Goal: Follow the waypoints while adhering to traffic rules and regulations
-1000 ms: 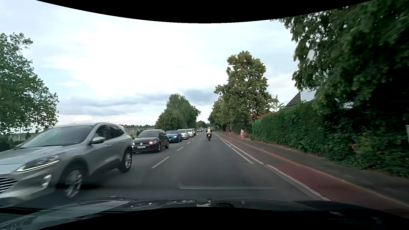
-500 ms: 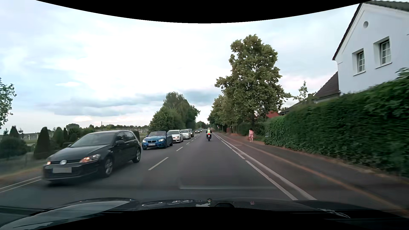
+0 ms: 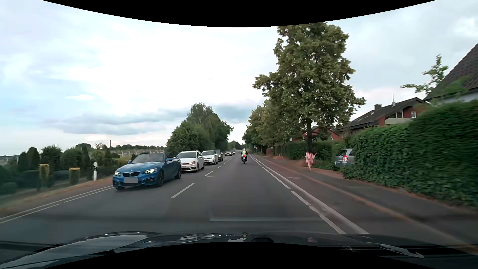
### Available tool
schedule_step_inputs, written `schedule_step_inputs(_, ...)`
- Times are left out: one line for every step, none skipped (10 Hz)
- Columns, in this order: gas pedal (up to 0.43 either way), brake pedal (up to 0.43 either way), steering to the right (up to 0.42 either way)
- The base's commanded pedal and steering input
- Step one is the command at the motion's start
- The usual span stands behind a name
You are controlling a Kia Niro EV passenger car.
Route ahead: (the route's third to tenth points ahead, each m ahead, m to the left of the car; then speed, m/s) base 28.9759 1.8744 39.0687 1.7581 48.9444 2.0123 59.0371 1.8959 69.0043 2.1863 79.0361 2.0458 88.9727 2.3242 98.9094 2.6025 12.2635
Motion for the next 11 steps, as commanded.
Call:
schedule_step_inputs(0.189,0.000,0.000)
schedule_step_inputs(0.189,0.000,0.001)
schedule_step_inputs(0.189,0.000,0.001)
schedule_step_inputs(0.189,0.000,0.001)
schedule_step_inputs(0.189,0.000,0.000)
schedule_step_inputs(0.189,0.000,0.000)
schedule_step_inputs(0.189,0.000,0.000)
schedule_step_inputs(0.189,0.000,0.000)
schedule_step_inputs(0.189,0.000,0.000)
schedule_step_inputs(0.189,0.000,0.000)
schedule_step_inputs(0.189,0.000,0.001)
